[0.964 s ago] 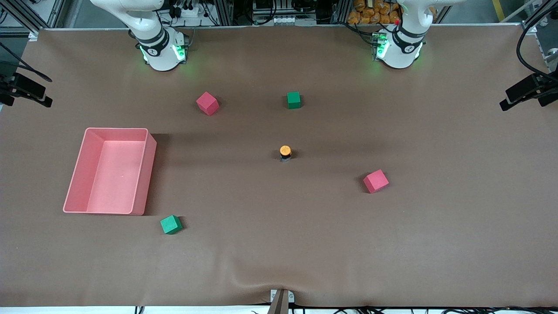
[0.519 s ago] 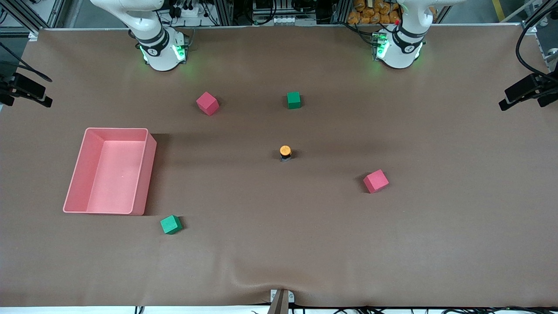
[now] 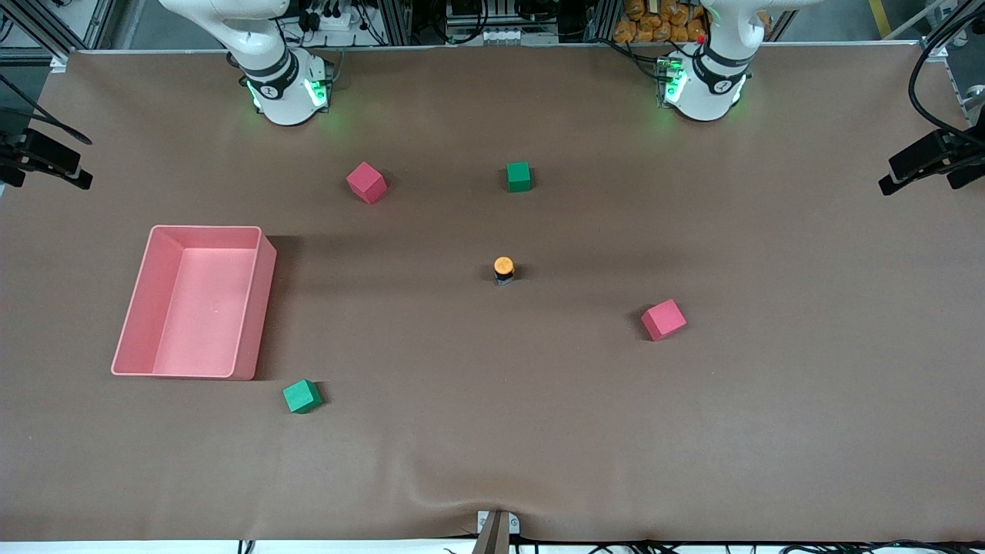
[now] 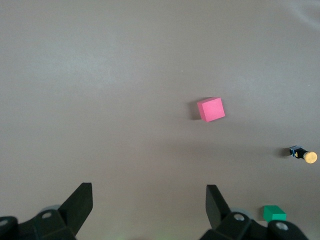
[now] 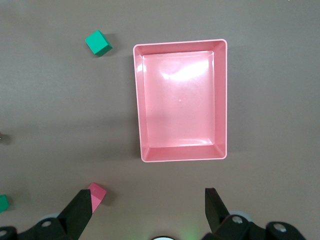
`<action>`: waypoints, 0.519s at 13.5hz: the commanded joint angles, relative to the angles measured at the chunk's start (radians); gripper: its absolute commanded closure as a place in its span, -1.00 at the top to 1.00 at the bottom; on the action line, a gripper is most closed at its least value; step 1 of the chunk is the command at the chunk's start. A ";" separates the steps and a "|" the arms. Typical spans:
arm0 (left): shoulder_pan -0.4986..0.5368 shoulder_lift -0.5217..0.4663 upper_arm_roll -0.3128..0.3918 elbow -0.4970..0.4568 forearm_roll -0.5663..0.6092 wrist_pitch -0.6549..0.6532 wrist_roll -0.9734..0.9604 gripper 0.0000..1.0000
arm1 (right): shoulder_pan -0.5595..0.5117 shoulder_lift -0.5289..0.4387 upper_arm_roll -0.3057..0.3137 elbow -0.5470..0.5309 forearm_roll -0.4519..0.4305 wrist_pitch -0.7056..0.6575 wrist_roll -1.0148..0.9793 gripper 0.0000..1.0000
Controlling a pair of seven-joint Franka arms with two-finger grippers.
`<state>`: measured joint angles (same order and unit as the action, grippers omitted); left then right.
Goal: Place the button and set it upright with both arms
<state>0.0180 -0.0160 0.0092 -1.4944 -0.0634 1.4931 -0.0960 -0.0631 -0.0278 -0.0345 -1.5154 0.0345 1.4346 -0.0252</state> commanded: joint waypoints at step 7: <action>0.005 -0.007 -0.014 -0.006 0.013 0.010 0.049 1.00 | -0.007 -0.004 0.002 0.006 -0.011 -0.008 -0.010 1.00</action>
<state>0.0178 -0.0160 0.0029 -1.4944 -0.0618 1.4931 -0.0613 -0.0632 -0.0278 -0.0351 -1.5154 0.0344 1.4345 -0.0252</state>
